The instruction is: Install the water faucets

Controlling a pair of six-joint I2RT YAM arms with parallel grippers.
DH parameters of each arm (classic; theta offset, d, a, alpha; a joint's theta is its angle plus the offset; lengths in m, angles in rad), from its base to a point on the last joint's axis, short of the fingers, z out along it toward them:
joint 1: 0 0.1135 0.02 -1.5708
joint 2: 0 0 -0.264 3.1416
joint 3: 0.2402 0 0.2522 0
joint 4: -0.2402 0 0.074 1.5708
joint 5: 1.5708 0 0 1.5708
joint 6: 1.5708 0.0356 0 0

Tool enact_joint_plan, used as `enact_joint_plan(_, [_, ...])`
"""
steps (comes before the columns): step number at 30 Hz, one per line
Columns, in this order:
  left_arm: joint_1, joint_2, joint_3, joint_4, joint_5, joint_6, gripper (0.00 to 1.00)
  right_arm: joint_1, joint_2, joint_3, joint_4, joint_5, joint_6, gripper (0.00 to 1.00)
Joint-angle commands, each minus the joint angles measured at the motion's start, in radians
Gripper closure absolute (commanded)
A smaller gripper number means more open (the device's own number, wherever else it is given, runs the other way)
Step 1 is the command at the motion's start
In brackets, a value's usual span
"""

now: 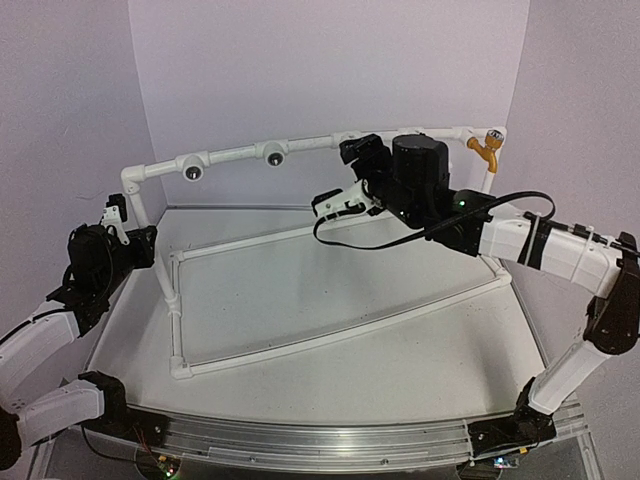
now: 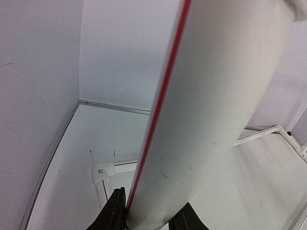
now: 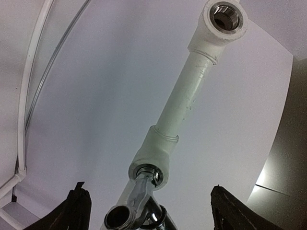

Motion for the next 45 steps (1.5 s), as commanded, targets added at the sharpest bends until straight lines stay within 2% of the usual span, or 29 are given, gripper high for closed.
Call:
enact_joint_plan(1, [-0.015,0.011,0.006,-0.064,0.094,-0.147,1.0,-0.018,0.072,0.086,0.169,0.067,-0.16,0.18])
enact_joint_plan(5, [-0.015,0.008,0.005,-0.064,0.094,-0.147,1.0,-0.039,0.128,0.141,0.188,0.116,-0.192,0.27])
enact_joint_plan(9, [-0.015,0.01,0.008,-0.064,0.093,-0.147,1.0,-0.042,0.15,0.164,0.197,0.154,-0.185,0.42])
enact_joint_plan(13, [-0.014,0.015,0.009,-0.065,0.096,-0.146,1.0,-0.05,0.162,0.157,0.197,0.2,-0.162,0.51])
enact_joint_plan(16, [-0.015,0.014,0.009,-0.065,0.095,-0.144,1.0,-0.051,0.162,0.13,0.19,0.221,-0.123,0.66])
enact_joint_plan(20, [-0.014,0.014,0.009,-0.064,0.092,-0.144,1.0,-0.048,0.191,0.128,0.171,0.284,-0.022,0.88])
enact_joint_plan(22, [-0.014,0.014,0.009,-0.064,0.093,-0.144,1.0,-0.043,0.209,0.129,0.166,0.303,0.055,0.95])
enact_joint_plan(25, [-0.015,0.019,0.013,-0.064,0.096,-0.143,1.0,-0.027,0.258,0.158,0.16,0.346,0.184,1.0])
enact_joint_plan(27, [-0.014,0.021,0.013,-0.065,0.097,-0.143,1.0,-0.01,0.302,0.212,0.155,0.391,0.274,1.0])
enact_joint_plan(31, [-0.015,0.023,0.012,-0.065,0.096,-0.144,1.0,0.025,0.358,0.301,0.1,0.399,0.572,1.0])
enact_joint_plan(34, [-0.015,0.026,0.013,-0.064,0.098,-0.144,1.0,0.036,0.405,0.427,-0.039,0.393,0.941,1.0])
enact_joint_plan(38, [-0.014,0.026,0.013,-0.065,0.1,-0.145,1.0,0.035,0.408,0.509,-0.194,0.272,1.454,1.0])
enact_joint_plan(42, [-0.015,0.027,0.013,-0.065,0.103,-0.147,1.0,0.023,0.364,0.49,-0.183,0.092,1.935,1.0])
enact_joint_plan(45, [-0.014,0.029,0.013,-0.065,0.105,-0.147,1.0,0.006,0.328,0.439,-0.08,-0.026,2.222,1.0])
